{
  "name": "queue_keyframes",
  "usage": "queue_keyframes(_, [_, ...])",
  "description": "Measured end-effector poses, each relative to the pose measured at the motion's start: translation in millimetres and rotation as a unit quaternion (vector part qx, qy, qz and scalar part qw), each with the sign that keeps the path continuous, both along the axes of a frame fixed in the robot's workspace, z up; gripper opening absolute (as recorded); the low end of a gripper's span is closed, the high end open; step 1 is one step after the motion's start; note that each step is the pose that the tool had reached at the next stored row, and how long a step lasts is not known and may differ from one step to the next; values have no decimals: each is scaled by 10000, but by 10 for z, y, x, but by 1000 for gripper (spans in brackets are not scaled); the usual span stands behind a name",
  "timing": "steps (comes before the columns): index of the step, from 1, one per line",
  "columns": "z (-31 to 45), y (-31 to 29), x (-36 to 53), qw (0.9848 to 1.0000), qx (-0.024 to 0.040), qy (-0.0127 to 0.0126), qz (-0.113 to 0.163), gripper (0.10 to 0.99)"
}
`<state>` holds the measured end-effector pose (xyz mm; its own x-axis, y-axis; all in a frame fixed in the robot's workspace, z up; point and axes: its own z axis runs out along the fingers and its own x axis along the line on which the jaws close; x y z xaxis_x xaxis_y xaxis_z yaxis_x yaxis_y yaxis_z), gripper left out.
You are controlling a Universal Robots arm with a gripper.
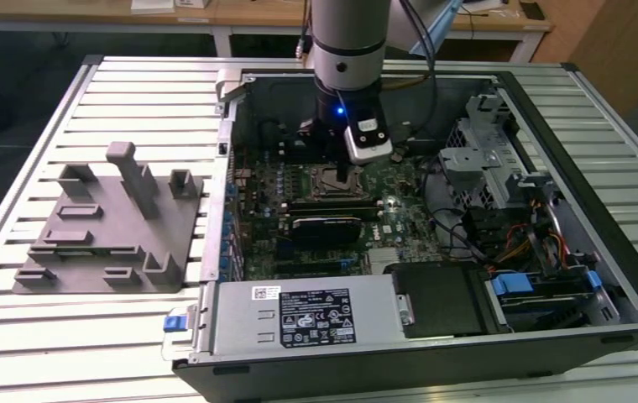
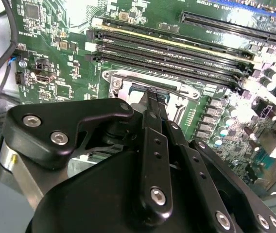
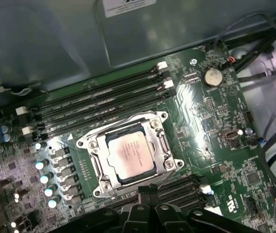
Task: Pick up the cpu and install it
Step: 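Install the second cpu locking lever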
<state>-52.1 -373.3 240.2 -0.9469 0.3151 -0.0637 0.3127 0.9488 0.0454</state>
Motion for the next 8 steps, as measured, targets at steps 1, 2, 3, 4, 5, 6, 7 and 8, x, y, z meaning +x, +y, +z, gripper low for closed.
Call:
queue_keyframes(1, [-5, -1, -2, 10000, 0, 0, 47, 106])
queue_keyframes(2, [-10, -3, -5, 10000, 0, 1, 93, 106])
queue_keyframes(3, [-15, -6, -8, 9999, 1, 2, 133, 106])
queue_keyframes(4, [-18, -12, -10, 9999, 0, 3, 165, 106])
queue_keyframes(5, [-22, -18, -11, 9998, 0, 4, 194, 106])
queue_keyframes(6, [-26, -25, -12, 9998, 0, 5, 223, 106])
queue_keyframes(7, [-30, -32, -14, 9997, 0, 6, 249, 106])
queue_keyframes(8, [-34, -40, -15, 9996, 0, 6, 274, 106])
